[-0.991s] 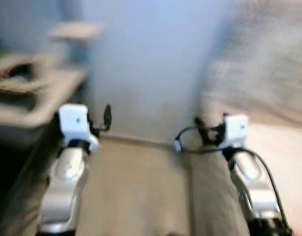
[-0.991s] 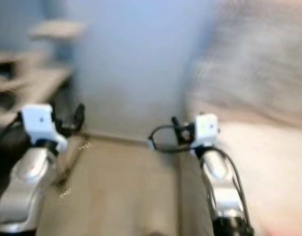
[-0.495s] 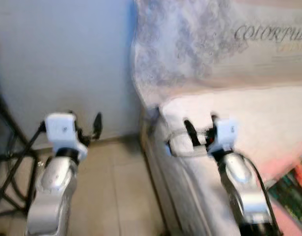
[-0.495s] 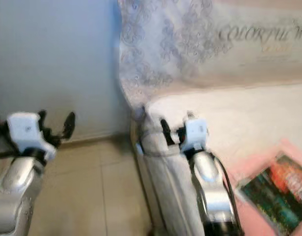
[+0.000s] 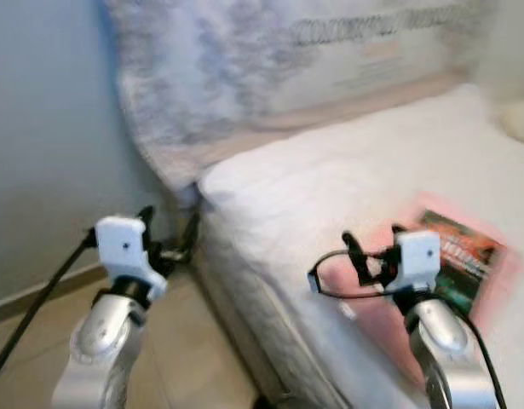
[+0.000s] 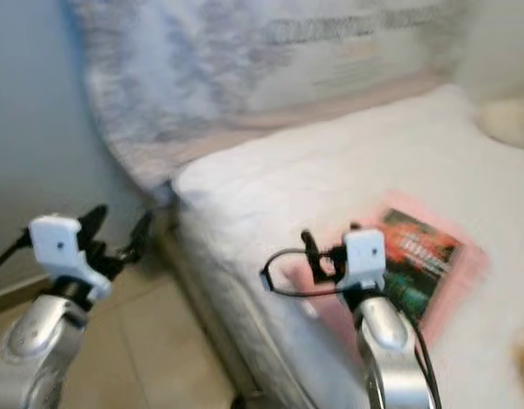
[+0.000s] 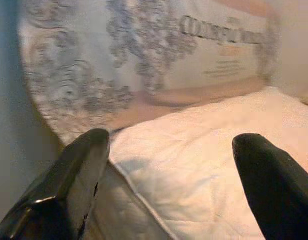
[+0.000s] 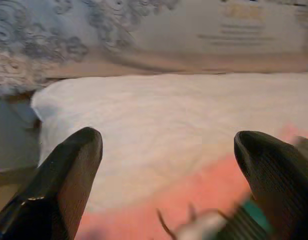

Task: Clean up the room

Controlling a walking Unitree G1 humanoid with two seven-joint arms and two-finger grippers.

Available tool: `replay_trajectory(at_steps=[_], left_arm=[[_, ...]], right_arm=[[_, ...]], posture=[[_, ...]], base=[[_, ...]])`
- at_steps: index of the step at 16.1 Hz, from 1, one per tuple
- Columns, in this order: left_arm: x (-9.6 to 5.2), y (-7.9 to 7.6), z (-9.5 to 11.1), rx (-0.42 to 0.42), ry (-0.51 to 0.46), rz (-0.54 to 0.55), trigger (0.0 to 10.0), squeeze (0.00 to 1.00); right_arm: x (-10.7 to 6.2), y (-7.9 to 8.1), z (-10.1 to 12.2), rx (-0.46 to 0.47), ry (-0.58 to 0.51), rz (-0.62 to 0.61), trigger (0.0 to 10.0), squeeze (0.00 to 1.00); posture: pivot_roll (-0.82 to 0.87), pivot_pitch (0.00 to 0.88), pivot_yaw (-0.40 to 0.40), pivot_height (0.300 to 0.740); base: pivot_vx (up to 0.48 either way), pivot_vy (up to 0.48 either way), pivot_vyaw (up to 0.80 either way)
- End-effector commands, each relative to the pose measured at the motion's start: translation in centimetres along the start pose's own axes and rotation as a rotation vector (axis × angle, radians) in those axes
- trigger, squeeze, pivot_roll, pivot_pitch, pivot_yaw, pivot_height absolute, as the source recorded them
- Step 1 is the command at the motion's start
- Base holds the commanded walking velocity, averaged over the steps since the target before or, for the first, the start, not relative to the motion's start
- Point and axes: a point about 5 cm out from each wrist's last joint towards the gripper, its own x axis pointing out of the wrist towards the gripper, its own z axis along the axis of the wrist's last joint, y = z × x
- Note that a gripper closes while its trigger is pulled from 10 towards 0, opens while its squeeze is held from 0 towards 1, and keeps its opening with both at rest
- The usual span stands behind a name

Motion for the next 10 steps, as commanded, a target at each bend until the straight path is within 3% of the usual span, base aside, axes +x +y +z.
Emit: replay_trajectory(at_steps=[1,3,8,10], left_arm=[[0.3,-0.5,0.3,0.019,-0.005,-0.027,10.0,0.00],[0.9,-0.9,0.4,0.052,-0.011,-0.039,10.0,0.00],[1.0,-0.3,0.5,0.065,-0.004,-0.041,10.0,0.00],[1.2,-0.2,0.4,0.085,0.001,-0.046,10.0,0.00]], right_arm=[[0.4,-0.1,1.0,0.001,-0.040,-0.003,10.0,0.00],[1.7,0.5,1.8,0.014,-0.073,-0.006,10.0,0.00],[1.6,0.6,1.8,0.009,-0.074,-0.006,10.0,0.00],[1.6,-0.3,2.2,0.037,-0.106,-0.095,10.0,0.00]], posture=[[-0.02,0.000,-0.075,0.740],[-0.02,0.000,-0.072,0.740],[-0.02,0.000,-0.067,0.740],[-0.02,0.000,-0.061,0.740]], base=[[0.000,0.000,-0.75],[0.000,0.000,-0.75],[0.000,0.000,-0.75],[0.000,0.000,-0.74]])
